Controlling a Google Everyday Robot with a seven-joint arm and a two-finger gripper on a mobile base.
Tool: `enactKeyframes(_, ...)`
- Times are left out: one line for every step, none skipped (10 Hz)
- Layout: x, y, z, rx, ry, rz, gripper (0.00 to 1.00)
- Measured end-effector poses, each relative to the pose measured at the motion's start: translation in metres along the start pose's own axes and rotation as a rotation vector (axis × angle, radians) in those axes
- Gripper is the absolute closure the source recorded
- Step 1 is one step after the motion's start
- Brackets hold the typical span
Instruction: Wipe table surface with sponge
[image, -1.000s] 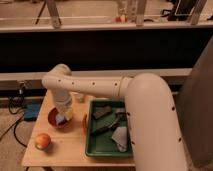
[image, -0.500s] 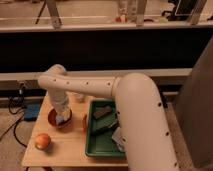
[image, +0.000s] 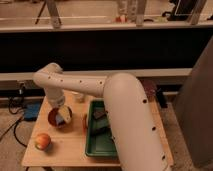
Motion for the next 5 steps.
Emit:
enactKeyframes(0.0005,-0.0023,-0.0003,-0.008,0.005,0.025,0.2)
enactKeyframes(0.0006,-0.0045,-0.0003,-0.016,0.015,0.046,0.2)
enactKeyframes(0.0007,-0.0062,-0.0001,-0.022,0.026,0.064,0.2)
enactKeyframes(0.0023,-0.007,0.0012,-0.023,0.033,0.08,0.21)
enactKeyframes(0.0051,-0.0069,0.003,-0.022,0.039,0.095,0.27)
